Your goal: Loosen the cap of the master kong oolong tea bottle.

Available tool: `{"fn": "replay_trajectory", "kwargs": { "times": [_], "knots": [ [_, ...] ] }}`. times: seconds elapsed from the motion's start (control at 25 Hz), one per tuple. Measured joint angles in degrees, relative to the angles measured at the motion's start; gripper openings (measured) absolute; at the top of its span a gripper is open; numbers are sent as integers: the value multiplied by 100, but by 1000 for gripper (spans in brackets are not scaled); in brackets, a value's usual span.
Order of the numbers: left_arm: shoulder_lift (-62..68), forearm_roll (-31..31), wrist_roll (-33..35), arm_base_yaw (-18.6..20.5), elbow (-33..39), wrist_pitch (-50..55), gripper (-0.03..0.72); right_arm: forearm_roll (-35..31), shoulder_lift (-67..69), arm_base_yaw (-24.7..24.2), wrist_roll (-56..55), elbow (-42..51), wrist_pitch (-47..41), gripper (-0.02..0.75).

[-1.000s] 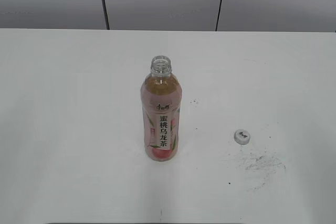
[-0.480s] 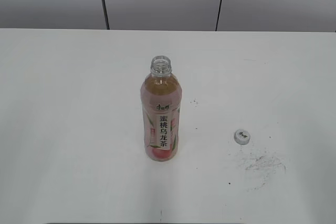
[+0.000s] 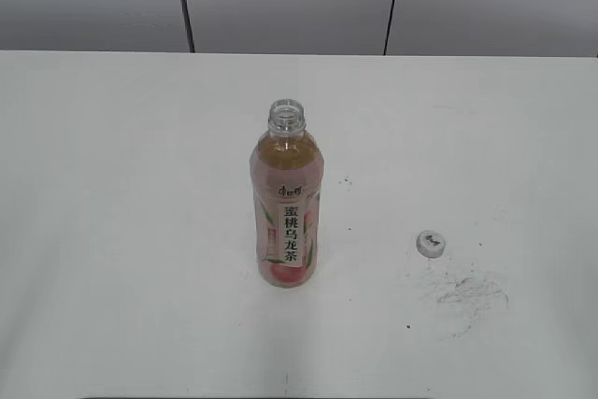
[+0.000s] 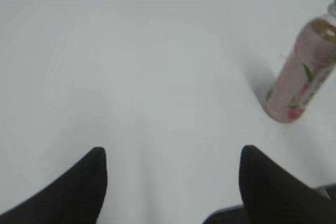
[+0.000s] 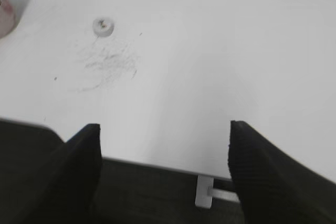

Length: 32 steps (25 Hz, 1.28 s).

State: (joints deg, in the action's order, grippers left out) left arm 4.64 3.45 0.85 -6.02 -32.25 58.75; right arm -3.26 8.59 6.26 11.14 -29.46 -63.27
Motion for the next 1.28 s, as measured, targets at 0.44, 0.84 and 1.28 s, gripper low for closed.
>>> {"fn": "replay_trajectory", "kwargs": {
  "times": [0.44, 0.84, 1.28],
  "knots": [
    [-502, 17, 5, 463, 0, -2, 470, -61, -902, -346, 0, -10, 4, 564],
    [-502, 17, 5, 463, 0, -2, 469, -71, -902, -346, 0, -10, 4, 564],
    [-502, 17, 5, 463, 0, -2, 458, -76, -902, -346, 0, -10, 4, 564]
  ]
}}
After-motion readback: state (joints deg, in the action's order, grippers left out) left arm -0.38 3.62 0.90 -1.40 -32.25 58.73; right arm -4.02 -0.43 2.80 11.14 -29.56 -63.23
